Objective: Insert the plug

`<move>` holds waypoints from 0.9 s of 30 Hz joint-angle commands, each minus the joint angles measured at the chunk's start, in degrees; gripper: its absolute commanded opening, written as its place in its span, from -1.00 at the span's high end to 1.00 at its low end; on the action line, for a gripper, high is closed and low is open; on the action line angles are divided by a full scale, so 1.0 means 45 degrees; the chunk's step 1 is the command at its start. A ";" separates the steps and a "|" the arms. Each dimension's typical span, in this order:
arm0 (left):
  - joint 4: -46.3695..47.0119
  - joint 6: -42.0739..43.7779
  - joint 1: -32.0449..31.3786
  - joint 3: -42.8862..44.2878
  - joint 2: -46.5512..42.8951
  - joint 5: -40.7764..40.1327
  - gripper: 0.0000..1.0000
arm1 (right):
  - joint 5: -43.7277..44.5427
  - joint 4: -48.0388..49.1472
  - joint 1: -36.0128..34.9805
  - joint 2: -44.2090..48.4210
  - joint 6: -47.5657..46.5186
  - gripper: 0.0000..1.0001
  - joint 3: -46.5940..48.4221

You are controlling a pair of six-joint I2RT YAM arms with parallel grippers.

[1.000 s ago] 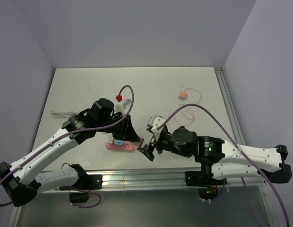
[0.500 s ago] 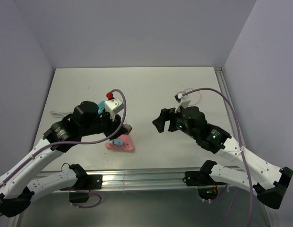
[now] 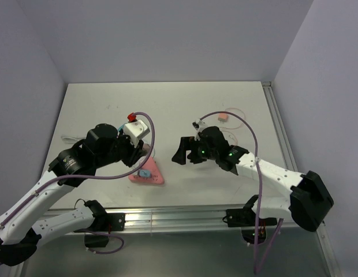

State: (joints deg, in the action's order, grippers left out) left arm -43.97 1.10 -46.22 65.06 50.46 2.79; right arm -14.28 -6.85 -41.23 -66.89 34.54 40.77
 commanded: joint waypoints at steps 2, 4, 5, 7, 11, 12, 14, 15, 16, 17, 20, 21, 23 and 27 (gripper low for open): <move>0.0277 0.0497 -0.0023 0.0115 -0.0431 -0.0990 1.00 | -0.1334 0.2477 0.0139 -0.1947 0.0370 -0.86 0.0137; 0.0297 0.0497 -0.0023 0.0055 -0.0509 -0.0952 1.00 | -0.1571 0.2616 0.0178 -0.3213 0.0351 -0.80 0.0371; 0.0278 0.0497 -0.0023 0.0055 -0.0509 -0.0874 1.00 | -0.1688 0.2964 0.0159 -0.3530 0.0331 -0.75 0.0469; 0.0239 0.0536 -0.0023 0.0074 -0.0548 -0.0737 1.00 | -0.1825 0.3706 0.0178 -0.4232 0.0448 -0.72 0.0277; 0.0259 0.1043 -0.0023 0.0074 -0.0646 -0.0347 0.99 | -0.2390 0.5445 0.0178 -0.5425 0.0429 -0.65 0.0295; 0.0220 0.1140 -0.0042 0.0074 -0.0666 -0.0172 1.00 | -0.3011 0.5777 0.0159 -0.5931 0.0429 -0.63 0.0333; 0.0336 0.1414 -0.0023 -0.0061 -0.0763 0.0414 1.00 | -0.3600 0.6537 0.0159 -0.6422 0.0409 -0.58 0.0470; 0.0472 0.1454 -0.0023 -0.0121 -0.0899 0.0590 1.00 | -0.4222 0.6697 0.0140 -0.6849 0.0371 -0.56 0.0567; 0.0551 0.1551 -0.0023 -0.0199 -0.0977 0.0920 1.00 | -0.4422 0.7066 0.0101 -0.7008 0.0351 -0.53 0.0645; 0.0648 0.1552 -0.0023 -0.0315 -0.1036 0.1059 1.00 | -0.4617 0.7244 0.0042 -0.7126 0.0293 -0.53 0.0627; 0.0902 0.1610 -0.0023 -0.0666 -0.1173 0.1644 1.00 | -0.5282 0.7460 -0.0133 -0.7556 -0.0039 -0.52 0.0743; 0.0980 0.1610 -0.0023 -0.0765 -0.1135 0.1782 1.00 | -0.5360 0.7460 -0.0173 -0.7789 -0.0059 -0.52 0.0782; 0.1078 0.1688 -0.0023 -0.0960 -0.0999 0.1919 1.00 | -0.5984 0.7925 -0.0251 -0.8044 -0.0021 -0.52 0.0880; 0.1156 0.1805 -0.0042 -0.1020 -0.0608 0.2231 1.00 | -0.6318 0.8378 -0.0329 -0.8668 0.0155 -0.48 0.1114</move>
State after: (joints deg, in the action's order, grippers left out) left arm -42.39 7.79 -46.22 60.69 46.92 9.61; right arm -39.35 26.24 -42.15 -104.40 35.73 43.35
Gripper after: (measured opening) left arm 0.321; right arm 0.746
